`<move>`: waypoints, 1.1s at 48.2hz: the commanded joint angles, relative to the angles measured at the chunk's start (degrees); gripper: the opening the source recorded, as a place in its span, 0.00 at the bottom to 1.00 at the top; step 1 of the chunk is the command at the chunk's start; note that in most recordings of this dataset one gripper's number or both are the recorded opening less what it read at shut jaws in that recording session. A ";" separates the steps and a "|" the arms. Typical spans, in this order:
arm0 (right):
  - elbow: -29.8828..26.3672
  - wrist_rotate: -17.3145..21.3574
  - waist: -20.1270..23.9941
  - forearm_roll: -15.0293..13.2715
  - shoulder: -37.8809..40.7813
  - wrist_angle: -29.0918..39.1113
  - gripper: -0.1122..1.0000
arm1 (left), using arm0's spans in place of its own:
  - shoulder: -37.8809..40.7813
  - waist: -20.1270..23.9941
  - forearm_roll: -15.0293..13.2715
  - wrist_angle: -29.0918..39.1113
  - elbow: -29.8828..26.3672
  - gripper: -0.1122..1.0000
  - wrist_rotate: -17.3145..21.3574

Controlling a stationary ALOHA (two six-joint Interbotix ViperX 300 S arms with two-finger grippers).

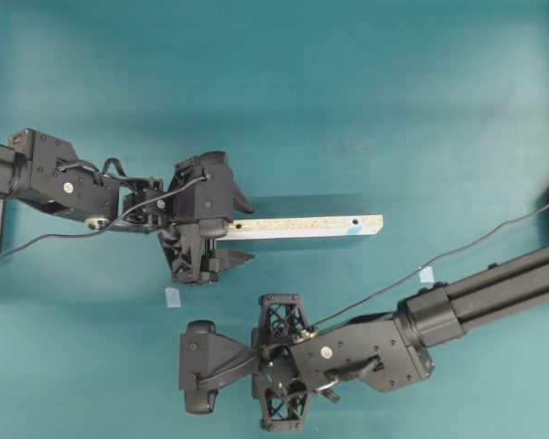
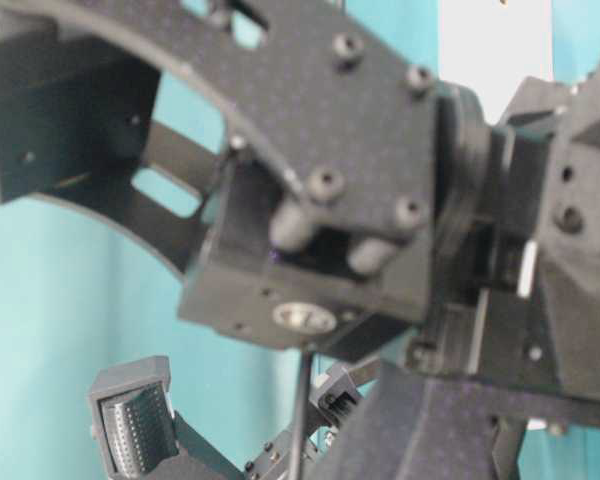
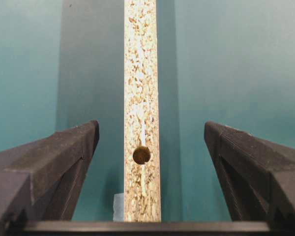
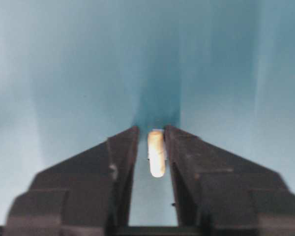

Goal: Insert the rod into the hole on the wooden board.
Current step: 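Close the right gripper on the cream wooden peg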

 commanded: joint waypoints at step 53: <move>0.70 -0.18 0.09 -2.02 -1.58 0.26 0.19 | -1.14 -0.79 0.00 -0.44 -0.70 0.99 -0.53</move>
